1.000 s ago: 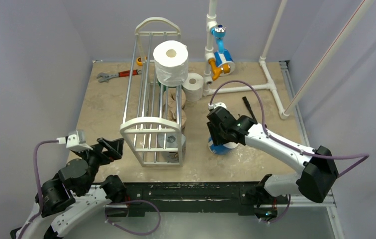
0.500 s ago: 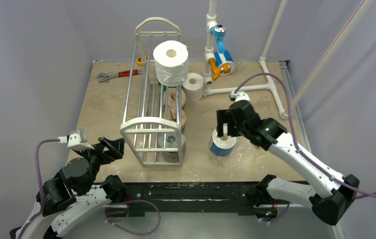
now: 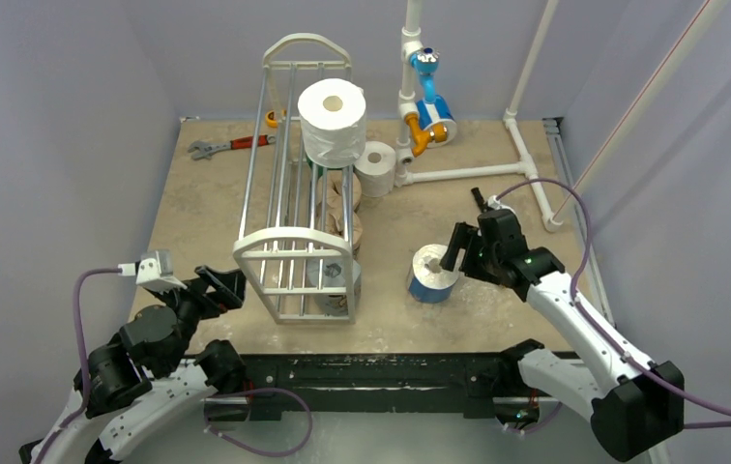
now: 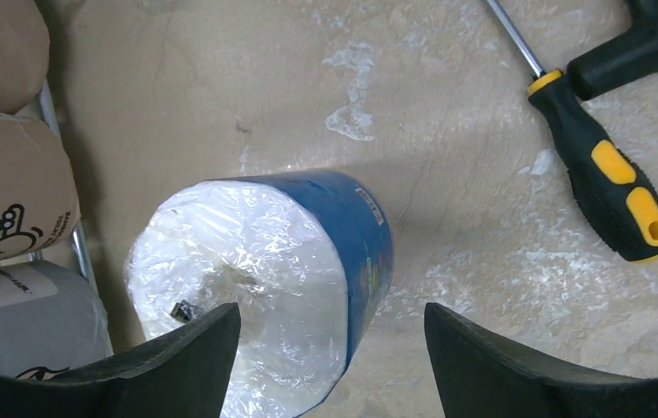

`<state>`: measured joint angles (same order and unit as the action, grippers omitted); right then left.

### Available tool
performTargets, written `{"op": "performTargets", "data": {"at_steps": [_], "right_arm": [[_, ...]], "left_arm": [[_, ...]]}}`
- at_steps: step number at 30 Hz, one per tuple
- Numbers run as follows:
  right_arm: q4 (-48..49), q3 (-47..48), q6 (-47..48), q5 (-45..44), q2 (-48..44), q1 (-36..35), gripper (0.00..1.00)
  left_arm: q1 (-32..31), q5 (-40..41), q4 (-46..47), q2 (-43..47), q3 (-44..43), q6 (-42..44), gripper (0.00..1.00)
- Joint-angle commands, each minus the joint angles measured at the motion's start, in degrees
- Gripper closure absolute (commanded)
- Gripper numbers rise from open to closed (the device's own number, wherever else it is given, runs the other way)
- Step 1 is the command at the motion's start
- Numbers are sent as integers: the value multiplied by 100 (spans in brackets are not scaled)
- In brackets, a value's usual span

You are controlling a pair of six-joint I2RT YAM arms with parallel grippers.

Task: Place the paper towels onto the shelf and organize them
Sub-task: Adjust the paper towel at the center of the board, then pick up the paper towel from the center of the board.

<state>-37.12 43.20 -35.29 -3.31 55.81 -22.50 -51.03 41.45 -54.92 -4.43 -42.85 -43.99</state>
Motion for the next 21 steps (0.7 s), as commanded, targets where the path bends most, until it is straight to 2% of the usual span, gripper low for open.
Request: {"op": "performTargets", "data": {"at_steps": [1, 9, 11, 15, 21], "right_arm": [[639, -306, -361, 304, 66, 29, 24], [885, -499, -348, 313, 316, 29, 31], [1004, -582, -347, 310, 430, 32, 35], [1074, -643, -242, 403, 469, 34, 49], [383, 443, -113, 209, -237, 6, 61]], "left_arm": [[-15, -46, 161, 85, 34, -49, 0], [-13, -34, 106, 195, 64, -48, 0], [-13, -53, 115, 206, 75, -57, 0], [-17, -76, 102, 207, 93, -99, 0], [-13, -49, 102, 210, 99, -89, 0]]}}
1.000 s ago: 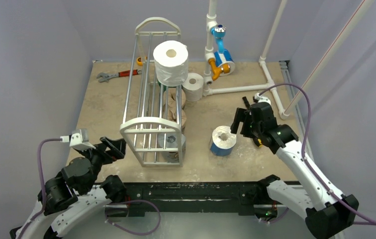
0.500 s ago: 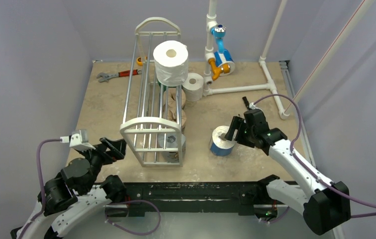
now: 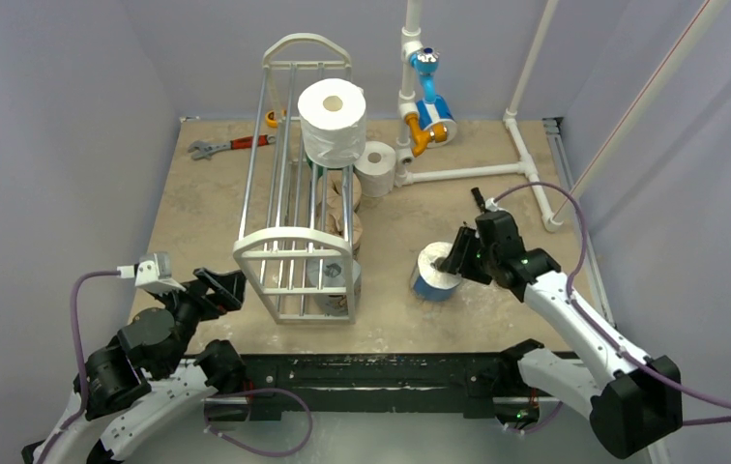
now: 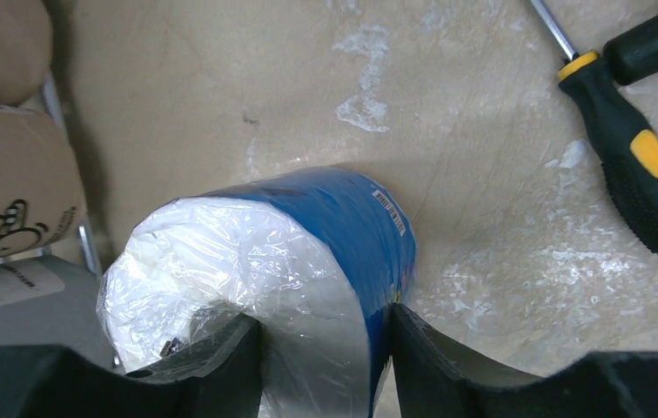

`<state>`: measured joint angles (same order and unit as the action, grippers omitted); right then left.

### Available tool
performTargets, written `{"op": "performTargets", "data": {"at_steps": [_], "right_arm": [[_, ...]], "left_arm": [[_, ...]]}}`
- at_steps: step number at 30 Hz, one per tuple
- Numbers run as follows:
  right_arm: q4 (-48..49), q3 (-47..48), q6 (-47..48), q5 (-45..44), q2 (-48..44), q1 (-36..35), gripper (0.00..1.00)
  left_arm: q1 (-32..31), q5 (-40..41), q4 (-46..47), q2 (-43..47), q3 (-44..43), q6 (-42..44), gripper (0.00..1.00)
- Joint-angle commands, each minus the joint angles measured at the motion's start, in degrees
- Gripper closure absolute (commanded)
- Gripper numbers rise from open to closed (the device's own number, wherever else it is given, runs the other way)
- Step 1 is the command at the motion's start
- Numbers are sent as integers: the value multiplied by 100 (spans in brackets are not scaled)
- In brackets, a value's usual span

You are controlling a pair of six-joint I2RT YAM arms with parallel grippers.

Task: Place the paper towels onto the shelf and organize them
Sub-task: Pick up the paper towel from the center of the board.

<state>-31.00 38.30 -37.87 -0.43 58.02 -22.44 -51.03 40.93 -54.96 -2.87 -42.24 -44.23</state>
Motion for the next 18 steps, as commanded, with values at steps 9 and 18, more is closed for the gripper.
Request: {"op": "performTargets", "data": {"at_steps": [9, 18], "right_arm": [[-371, 2517, 93, 212, -55, -658, 64], [729, 3150, -392, 60, 877, -1186, 66]], "left_arm": [[-14, 36, 159, -63, 66, -128, 0], [-13, 21, 83, -158, 41, -243, 1]]}}
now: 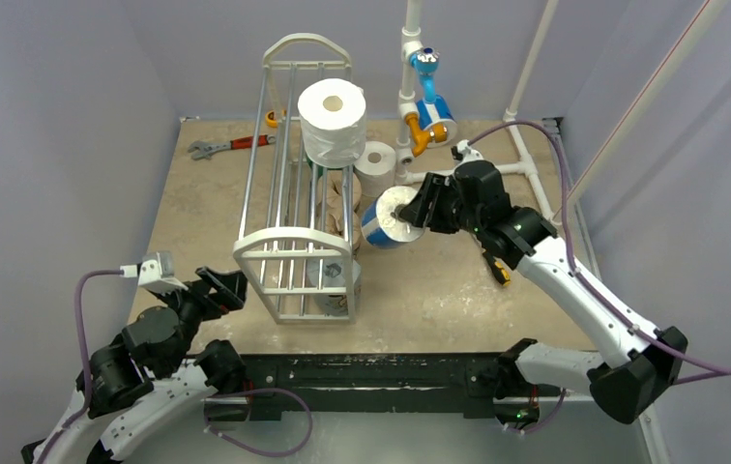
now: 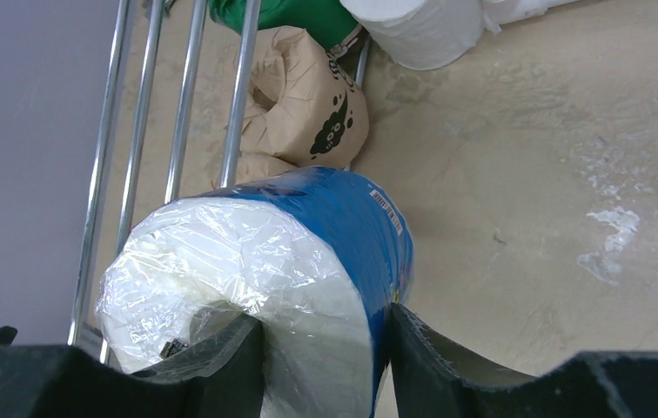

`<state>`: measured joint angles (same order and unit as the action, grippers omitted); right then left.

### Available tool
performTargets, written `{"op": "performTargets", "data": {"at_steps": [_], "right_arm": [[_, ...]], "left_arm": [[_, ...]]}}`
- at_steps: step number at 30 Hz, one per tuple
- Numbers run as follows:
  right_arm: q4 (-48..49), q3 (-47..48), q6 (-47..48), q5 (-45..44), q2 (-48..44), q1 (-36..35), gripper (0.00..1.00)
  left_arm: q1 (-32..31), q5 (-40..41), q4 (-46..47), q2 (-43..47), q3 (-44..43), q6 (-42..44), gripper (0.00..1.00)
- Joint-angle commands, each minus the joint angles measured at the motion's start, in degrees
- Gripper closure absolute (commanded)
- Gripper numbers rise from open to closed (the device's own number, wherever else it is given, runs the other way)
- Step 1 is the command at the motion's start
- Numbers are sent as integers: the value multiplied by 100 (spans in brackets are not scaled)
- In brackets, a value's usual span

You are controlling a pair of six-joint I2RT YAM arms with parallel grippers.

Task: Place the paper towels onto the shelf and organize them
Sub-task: Pick up the paper towel from the center of the board, then place the paper towel on the shelf.

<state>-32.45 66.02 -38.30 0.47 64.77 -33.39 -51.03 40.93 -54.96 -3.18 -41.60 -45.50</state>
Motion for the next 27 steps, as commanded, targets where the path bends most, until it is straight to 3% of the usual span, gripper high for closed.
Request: {"op": "performTargets", "data": {"at_steps": [1, 12, 27], "right_arm": [[963, 421, -377, -34, 289, -109, 67], [1398, 1051, -477, -46, 922, -542, 67], [1381, 1413, -489, -65, 978, -654, 68]], "left_arm": [[-13, 26, 75, -137, -23, -123, 1], [-13, 139, -16, -174, -77, -118, 1], [-13, 159, 73, -252, -35, -53, 0]]}}
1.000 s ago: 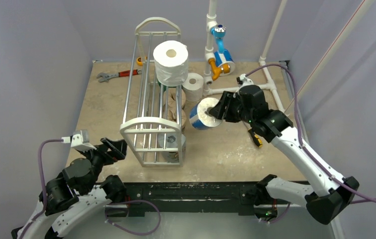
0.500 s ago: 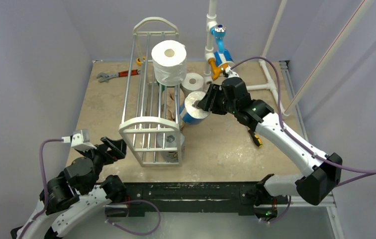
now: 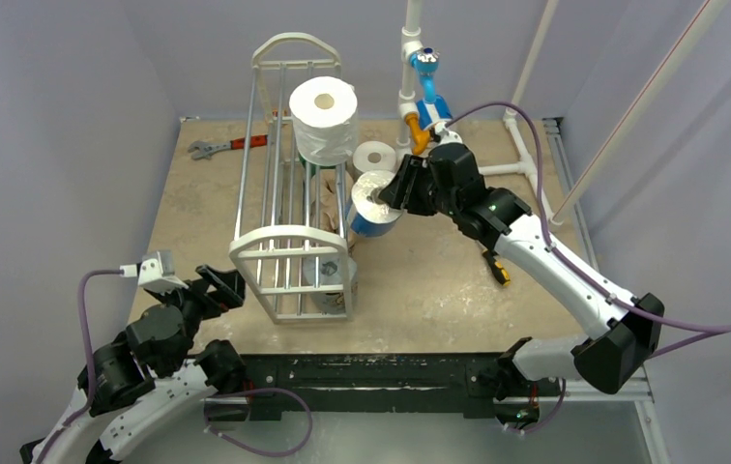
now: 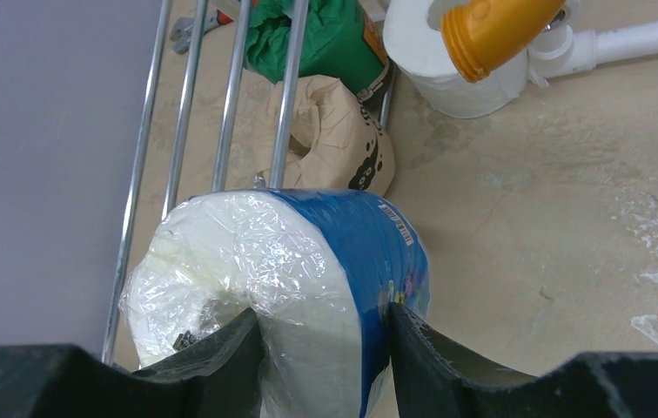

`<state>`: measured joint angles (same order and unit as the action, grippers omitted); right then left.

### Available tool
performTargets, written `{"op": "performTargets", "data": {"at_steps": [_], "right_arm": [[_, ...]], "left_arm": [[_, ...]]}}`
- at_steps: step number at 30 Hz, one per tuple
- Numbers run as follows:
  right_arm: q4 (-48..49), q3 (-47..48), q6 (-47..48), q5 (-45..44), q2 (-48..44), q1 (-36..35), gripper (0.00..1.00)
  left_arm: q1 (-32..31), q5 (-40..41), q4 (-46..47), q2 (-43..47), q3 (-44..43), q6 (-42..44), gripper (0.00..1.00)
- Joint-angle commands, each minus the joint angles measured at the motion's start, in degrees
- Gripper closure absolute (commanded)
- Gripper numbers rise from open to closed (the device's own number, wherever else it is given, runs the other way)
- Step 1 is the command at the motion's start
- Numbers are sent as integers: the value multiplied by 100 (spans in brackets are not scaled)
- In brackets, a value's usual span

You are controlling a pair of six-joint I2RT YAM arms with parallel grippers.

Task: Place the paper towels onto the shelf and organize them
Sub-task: Place the paper towel on the shelf.

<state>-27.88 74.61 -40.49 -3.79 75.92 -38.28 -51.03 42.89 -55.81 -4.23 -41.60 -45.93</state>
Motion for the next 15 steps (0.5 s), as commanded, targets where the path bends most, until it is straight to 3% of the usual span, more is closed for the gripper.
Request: {"op": "performTargets", "data": {"at_steps": [1, 15], "right_arm": [[920, 566, -272, 362, -145, -174, 68], [1143, 578, -387, 688, 188, -270, 69]], "left_arm": [[-13, -36, 159, -148, -32, -9, 0], [-13, -50, 76, -39, -15, -66, 1]]}}
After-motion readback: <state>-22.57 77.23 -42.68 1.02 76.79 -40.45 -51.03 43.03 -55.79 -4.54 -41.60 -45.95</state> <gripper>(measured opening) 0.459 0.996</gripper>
